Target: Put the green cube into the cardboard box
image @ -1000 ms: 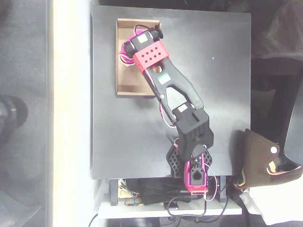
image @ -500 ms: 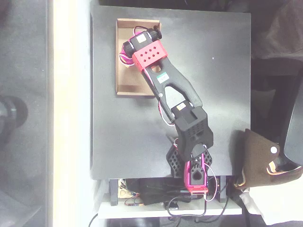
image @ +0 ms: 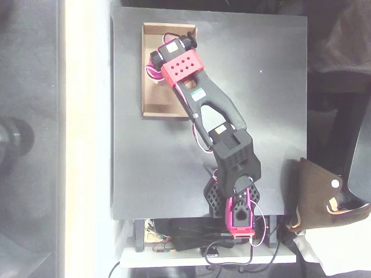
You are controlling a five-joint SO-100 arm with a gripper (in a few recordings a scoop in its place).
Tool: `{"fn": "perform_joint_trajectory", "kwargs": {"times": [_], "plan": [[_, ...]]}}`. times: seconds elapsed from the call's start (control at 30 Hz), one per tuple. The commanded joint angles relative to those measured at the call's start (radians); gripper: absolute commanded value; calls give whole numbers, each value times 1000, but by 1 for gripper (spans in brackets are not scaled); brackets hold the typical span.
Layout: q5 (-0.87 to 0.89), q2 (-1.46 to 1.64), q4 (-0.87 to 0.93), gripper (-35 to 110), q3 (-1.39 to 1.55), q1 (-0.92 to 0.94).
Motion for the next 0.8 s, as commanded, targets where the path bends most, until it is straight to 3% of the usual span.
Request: {"fn": "perform_joint_trajectory", "kwargs": {"times": [0.0,0.37,0.77], "plan": [[15,29,14,41,-21,-17],[8,89,14,41,-37,-18],[8,472,2,41,-37,-17]]}}
